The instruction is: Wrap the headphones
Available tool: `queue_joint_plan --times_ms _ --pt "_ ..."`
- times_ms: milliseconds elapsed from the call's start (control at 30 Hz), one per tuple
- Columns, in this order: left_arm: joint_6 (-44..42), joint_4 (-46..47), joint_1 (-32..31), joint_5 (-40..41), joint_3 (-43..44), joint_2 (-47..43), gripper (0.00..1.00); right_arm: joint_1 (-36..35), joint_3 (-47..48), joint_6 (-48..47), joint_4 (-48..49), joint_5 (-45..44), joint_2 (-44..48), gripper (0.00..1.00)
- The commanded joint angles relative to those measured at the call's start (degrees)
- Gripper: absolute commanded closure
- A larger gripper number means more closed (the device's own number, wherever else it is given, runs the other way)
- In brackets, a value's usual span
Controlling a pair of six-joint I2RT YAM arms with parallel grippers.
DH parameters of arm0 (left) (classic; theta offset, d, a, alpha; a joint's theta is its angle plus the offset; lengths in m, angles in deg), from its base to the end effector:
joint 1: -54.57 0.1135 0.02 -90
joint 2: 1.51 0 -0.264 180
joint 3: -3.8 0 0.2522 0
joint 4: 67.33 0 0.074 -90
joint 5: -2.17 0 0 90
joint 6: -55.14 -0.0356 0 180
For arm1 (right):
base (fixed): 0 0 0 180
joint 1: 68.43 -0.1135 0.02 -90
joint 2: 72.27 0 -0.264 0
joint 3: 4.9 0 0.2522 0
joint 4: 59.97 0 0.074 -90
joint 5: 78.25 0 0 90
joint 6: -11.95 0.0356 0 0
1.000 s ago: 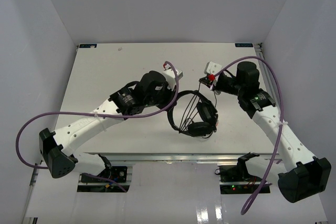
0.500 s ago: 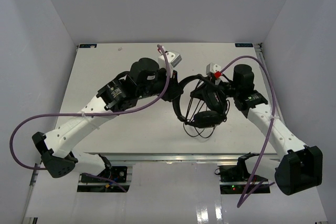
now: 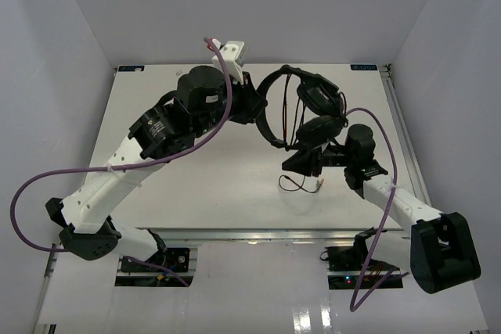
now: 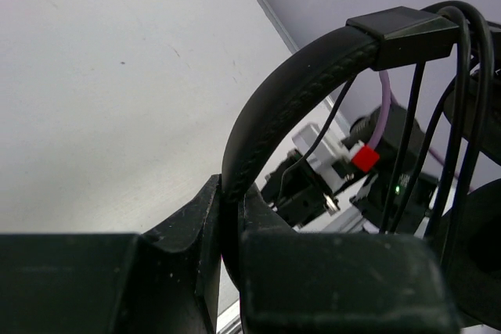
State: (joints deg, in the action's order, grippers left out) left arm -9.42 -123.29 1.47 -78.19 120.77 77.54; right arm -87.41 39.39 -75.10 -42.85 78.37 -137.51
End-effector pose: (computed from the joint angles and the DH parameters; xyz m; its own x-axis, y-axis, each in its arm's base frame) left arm 0.1684 -0.2144 0.4939 -0.4655 -0.0853 -0.8809 0.5457 0.7559 -0.3616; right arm 0.2096 0.1066 0.2572 -0.1143 -0.0177 -0.9933 -0.9905 0.0784 0.1126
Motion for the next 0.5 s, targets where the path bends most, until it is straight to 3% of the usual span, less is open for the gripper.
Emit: queue_joint_plan --times_ms 0,167,467 --pt "6.59 3.35 -0.16 10.54 5.97 0.4 1.0 -1.11 -2.11 1.23 6.06 2.96 2.13 0.8" --pt "10.01 5.22 0.01 16.07 8.42 1.81 1.0 -1.77 -3.11 0.0 5.7 3.34 2.84 0.8" --pt "11.31 9.82 3.04 24.78 8.33 2.41 1.0 -2.86 -3.12 -10.9 -6.55 4.04 5.8 0.86"
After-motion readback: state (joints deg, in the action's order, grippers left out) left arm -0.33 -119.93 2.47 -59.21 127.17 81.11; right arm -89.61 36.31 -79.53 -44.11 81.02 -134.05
